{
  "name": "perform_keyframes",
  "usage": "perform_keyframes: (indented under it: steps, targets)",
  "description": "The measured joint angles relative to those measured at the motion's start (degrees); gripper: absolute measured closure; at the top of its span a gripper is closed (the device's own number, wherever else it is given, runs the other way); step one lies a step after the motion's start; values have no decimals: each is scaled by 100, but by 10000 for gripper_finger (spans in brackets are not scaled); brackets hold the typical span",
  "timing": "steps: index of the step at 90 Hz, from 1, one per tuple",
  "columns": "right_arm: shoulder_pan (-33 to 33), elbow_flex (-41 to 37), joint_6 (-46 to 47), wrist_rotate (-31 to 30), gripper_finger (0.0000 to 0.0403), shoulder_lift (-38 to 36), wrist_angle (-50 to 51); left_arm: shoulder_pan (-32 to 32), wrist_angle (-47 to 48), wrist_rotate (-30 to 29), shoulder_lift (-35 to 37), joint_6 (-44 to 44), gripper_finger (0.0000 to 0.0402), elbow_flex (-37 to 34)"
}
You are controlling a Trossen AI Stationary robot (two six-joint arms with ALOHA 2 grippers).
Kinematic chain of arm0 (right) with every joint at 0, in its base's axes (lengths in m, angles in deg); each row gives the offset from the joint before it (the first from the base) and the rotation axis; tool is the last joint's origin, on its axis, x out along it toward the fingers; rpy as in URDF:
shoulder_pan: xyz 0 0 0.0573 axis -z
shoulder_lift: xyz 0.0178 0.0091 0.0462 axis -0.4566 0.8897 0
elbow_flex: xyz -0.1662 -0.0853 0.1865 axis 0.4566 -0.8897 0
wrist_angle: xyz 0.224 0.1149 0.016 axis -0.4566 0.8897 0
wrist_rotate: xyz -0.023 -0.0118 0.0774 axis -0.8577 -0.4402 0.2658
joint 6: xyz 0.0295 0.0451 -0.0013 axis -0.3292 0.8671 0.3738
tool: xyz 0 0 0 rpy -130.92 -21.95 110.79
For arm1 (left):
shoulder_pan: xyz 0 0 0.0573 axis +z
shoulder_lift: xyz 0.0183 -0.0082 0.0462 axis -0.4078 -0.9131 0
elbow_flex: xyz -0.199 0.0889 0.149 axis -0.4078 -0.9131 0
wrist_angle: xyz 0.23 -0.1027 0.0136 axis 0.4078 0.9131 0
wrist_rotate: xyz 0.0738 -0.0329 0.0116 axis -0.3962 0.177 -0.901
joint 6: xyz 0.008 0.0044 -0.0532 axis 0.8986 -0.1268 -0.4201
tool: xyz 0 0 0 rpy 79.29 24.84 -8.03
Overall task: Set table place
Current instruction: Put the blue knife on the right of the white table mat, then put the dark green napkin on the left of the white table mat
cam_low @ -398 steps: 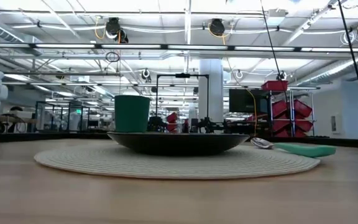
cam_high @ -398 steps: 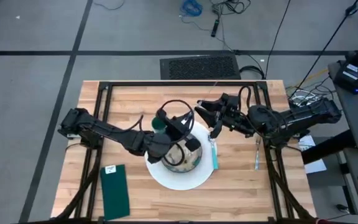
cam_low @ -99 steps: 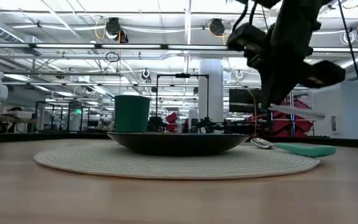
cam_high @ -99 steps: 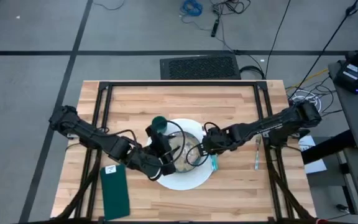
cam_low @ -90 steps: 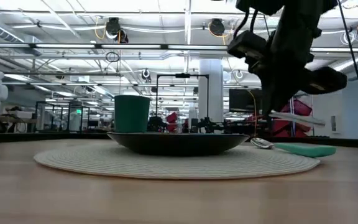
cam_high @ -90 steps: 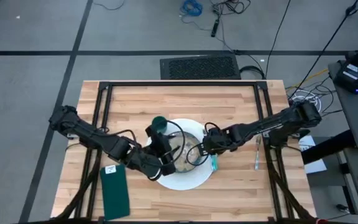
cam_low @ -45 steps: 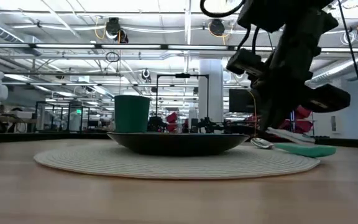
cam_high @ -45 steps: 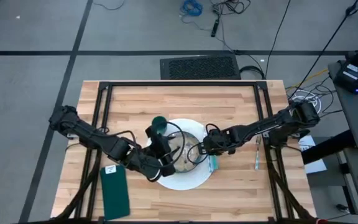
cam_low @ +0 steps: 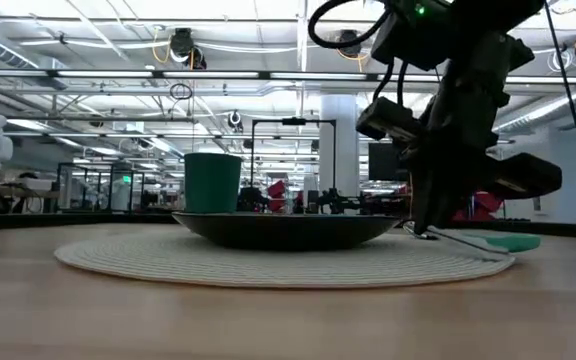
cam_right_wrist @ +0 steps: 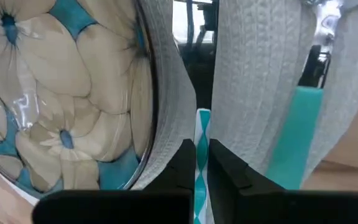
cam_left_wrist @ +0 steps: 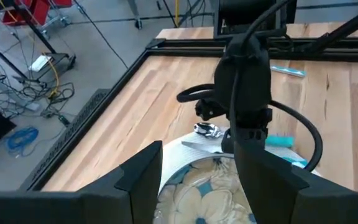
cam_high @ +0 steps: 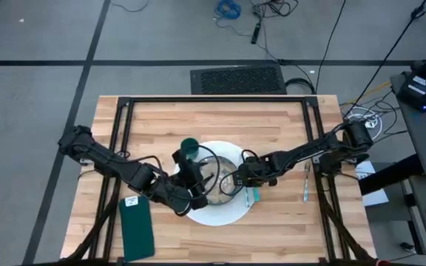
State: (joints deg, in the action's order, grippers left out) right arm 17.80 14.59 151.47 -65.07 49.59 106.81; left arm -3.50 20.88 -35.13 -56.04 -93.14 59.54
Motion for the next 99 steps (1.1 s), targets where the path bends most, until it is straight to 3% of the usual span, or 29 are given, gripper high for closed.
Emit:
perform_keyframes:
  steps: [60, 81, 99]
  targets:
    - [7, 2, 76, -23, 317, -23, 41, 11, 19, -6, 0, -20, 217, 0]
    - [-31, 158, -55, 4, 323, -503, 235, 11, 115, -4, 0, -149, 217, 0]
    - [-48, 435, -400, -405, 340, -1310, 1284, 7, 113, -4, 0, -149, 217, 0]
